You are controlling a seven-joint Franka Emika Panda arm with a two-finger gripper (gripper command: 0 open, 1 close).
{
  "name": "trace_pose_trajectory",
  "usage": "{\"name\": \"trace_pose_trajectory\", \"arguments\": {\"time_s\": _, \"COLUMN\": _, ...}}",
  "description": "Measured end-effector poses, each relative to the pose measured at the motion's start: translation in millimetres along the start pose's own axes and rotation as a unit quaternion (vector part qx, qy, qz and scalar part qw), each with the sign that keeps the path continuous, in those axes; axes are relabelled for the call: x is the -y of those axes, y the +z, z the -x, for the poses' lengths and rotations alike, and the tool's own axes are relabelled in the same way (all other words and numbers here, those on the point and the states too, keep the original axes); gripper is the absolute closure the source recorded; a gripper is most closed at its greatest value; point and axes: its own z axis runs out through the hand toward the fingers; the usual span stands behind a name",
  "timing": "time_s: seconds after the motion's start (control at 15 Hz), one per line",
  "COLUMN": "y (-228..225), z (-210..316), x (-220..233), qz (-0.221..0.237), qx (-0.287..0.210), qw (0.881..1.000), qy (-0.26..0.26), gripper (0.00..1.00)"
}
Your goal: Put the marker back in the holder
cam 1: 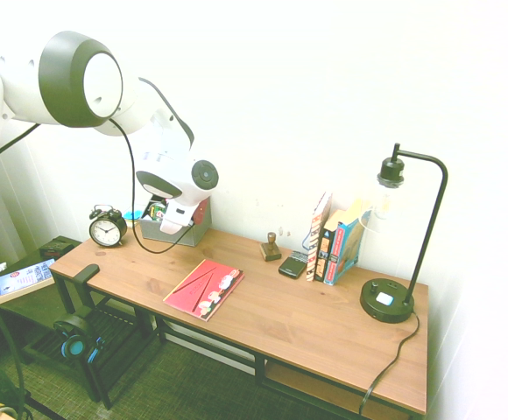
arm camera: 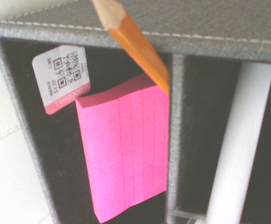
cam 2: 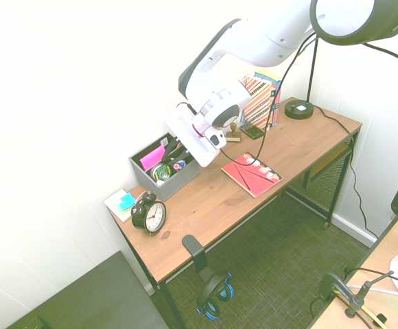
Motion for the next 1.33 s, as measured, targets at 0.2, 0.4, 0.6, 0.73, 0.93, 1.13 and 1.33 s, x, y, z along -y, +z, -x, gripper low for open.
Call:
{"name": "trace_pose_trajectory", "arguments": {"time_s": 0.2, "y": -4, "z": 15, "x": 8, "qz": -0.007, "qx": 0.007, "qw": 1.000, "qy": -0.015, "gripper": 0.00}}
{"name": "trace_pose_trajectory", "arguments": {"time_s": 0.4, "y": -25, "z": 62, "x": 6, "qz": 0.028, "qx": -0.032, "qw": 0.995, "qy": -0.085, "gripper": 0.00}}
{"name": "trace_pose_trajectory", "arguments": {"time_s": 0.6, "y": -65, "z": 106, "x": -28, "qz": 0.072, "qx": -0.087, "qw": 0.981, "qy": -0.159, "gripper": 0.00}}
{"name": "trace_pose_trajectory", "arguments": {"time_s": 0.73, "y": -92, "z": 105, "x": -53, "qz": 0.112, "qx": -0.119, "qw": 0.965, "qy": -0.206, "gripper": 0.00}}
{"name": "trace_pose_trajectory", "arguments": {"time_s": 0.93, "y": -131, "z": 87, "x": -54, "qz": 0.182, "qx": -0.176, "qw": 0.929, "qy": -0.268, "gripper": 0.00}}
{"name": "trace_pose_trajectory", "arguments": {"time_s": 1.13, "y": -153, "z": 92, "x": -46, "qz": 0.251, "qx": -0.234, "qw": 0.882, "qy": -0.323, "gripper": 0.00}}
{"name": "trace_pose_trajectory", "arguments": {"time_s": 1.33, "y": -150, "z": 99, "x": -50, "qz": 0.309, "qx": -0.282, "qw": 0.828, "qy": -0.374, "gripper": 0.00}}
